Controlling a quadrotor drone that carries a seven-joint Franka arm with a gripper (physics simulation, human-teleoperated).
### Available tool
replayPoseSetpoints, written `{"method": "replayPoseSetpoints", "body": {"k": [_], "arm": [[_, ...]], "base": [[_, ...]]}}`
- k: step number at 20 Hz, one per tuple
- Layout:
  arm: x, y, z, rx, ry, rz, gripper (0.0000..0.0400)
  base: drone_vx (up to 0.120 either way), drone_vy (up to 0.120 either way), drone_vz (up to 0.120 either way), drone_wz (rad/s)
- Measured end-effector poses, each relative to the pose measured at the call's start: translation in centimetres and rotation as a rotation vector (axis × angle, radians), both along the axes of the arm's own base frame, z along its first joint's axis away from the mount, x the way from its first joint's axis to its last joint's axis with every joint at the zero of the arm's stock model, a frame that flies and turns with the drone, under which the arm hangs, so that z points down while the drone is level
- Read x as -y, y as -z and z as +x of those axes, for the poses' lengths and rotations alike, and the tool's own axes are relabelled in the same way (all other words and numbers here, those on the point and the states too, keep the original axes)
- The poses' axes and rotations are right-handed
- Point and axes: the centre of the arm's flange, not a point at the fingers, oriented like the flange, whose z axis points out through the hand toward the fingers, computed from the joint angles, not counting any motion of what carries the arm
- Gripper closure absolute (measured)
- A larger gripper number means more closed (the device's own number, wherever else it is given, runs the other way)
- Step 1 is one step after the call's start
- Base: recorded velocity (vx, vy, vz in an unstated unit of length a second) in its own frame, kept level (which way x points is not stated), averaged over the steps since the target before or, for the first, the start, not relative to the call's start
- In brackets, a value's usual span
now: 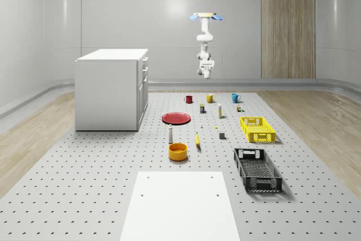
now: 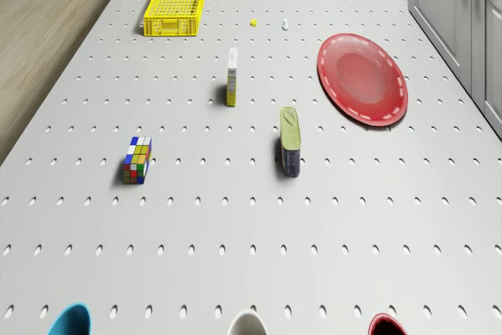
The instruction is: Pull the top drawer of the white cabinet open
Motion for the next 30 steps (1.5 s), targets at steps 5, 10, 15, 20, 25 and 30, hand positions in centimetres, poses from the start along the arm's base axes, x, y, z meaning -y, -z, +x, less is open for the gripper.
{"method": "replayPoseSetpoints", "body": {"k": [5, 10, 15, 20, 25, 30], "arm": [[0.00, -0.05, -0.03, 0.004, 0.000, 0.000, 0.0095], [-0.01, -0.07, -0.07, 0.008, 0.000, -0.001, 0.0095], [-0.04, -0.07, -0.11, 0.011, 0.000, -0.004, 0.0095], [-0.10, -0.07, -0.14, 0.015, 0.000, -0.010, 0.0095], [-0.23, -0.07, -0.18, 0.019, 0.000, -0.023, 0.0095], [-0.53, -0.06, -0.22, 0.023, 0.001, -0.054, 0.0095]], "base": [[0.120, -0.120, 0.120, 0.000], [0.120, -0.120, 0.120, 0.000], [0.120, -0.120, 0.120, 0.000], [0.120, -0.120, 0.120, 0.000], [0.120, -0.120, 0.032, 0.000], [0.120, -0.120, 0.024, 0.000]]}}
